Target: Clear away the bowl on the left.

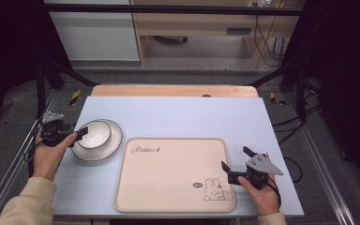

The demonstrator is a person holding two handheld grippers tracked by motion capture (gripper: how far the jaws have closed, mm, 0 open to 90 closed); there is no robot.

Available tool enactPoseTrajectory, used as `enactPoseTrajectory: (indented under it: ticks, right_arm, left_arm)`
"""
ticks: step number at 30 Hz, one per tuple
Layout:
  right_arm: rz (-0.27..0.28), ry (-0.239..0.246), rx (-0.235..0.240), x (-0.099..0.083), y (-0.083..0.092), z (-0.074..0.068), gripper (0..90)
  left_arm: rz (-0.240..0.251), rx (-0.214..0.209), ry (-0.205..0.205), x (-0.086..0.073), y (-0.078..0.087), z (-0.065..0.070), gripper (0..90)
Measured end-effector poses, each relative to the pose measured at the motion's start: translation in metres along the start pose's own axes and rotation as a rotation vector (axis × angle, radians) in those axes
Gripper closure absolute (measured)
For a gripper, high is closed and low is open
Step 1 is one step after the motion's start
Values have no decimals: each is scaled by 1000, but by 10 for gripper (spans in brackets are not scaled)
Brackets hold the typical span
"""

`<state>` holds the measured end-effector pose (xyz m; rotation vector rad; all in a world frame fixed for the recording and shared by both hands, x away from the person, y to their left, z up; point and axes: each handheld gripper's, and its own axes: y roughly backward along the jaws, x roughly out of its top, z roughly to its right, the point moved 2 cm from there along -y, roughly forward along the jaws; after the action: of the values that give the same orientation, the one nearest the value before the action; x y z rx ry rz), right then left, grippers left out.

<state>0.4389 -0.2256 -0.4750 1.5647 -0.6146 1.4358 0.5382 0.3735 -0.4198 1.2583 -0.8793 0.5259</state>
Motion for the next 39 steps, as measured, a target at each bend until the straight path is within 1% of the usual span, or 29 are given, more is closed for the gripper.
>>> enactPoseTrajectory:
  ticks: [4,6,9,11,13,16,17,18,19,20,21,25,29,34,35,36,38,39]
  right_arm:
    - [-2,1,-1,0,0,0,36]
    - [-2,1,-2,0,0,0,37]
    - [-2,0,-1,0,0,0,38]
    - [-2,1,1,0,0,0,38]
    - [-2,2,4,0,0,-1,38]
    - [-2,1,5,0,0,0,39]
    - [-1,-1,5,0,0,0,39]
    - [-1,-1,5,0,0,0,39]
    - [-1,0,5,0,0,0,39]
    - [-1,-2,5,0,0,0,39]
    - [-1,-2,5,0,0,0,39]
    - [-3,-2,8,0,0,-1,39]
    - [-4,-3,9,0,0,0,39]
    - [-6,-4,11,-1,-1,-1,39]
    - [-6,-4,12,-1,-1,-1,39]
    - [-5,-5,14,0,-1,-1,39]
    - [-5,-5,15,0,-1,-1,40]
    - [-5,-5,14,-1,-1,-1,39]
  left_arm:
    - [-23,3,-3,-2,-2,1,307]
    - [-41,10,4,-3,-4,1,316]
    - [-70,25,19,-4,-7,0,358]
    - [-91,36,41,-5,-9,-1,390]
    - [-111,23,80,-6,-12,-2,412]
    - [-132,24,111,-6,-15,-3,465]
    - [-140,26,138,-6,-17,-4,477]
    - [-140,26,138,-6,-17,-4,488]
    - [-149,22,153,-6,-18,-4,488]
    - [-161,20,155,-7,-19,-3,506]
    - [-161,20,155,-7,-19,-3,514]
    - [-184,34,152,-7,-23,-2,537]
    - [-203,35,154,-9,-25,-2,551]
    - [-215,35,152,-9,-27,-1,584]
    - [-220,35,154,-9,-28,-2,584]
    - [-224,35,161,-9,-29,-1,602]
    - [-228,35,162,-9,-31,-2,610]
    - [-231,37,163,-10,-31,-2,627]
